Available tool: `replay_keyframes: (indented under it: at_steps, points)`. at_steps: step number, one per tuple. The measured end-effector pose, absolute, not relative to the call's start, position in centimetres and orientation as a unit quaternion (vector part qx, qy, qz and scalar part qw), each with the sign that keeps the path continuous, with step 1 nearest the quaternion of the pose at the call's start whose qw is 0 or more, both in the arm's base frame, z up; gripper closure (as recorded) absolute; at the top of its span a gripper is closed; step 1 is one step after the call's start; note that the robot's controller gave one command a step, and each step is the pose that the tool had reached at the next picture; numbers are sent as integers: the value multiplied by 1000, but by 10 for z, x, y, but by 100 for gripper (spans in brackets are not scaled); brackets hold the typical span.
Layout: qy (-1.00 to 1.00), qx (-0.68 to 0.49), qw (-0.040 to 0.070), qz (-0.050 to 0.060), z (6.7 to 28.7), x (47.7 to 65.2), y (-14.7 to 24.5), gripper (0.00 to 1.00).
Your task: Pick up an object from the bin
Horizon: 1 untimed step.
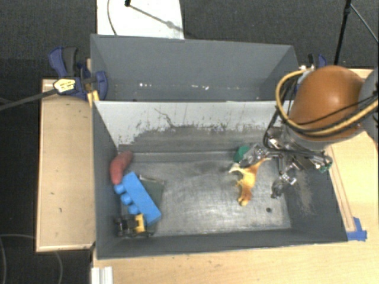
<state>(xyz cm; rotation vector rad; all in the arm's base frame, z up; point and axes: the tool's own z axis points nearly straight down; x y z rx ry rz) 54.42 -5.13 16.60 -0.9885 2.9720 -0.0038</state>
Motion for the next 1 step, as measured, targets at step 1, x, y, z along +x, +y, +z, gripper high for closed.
replay_keyframes:
  at_steps: [1]
  points:
    - [903,-430,3,-1,73,583,-39,100]
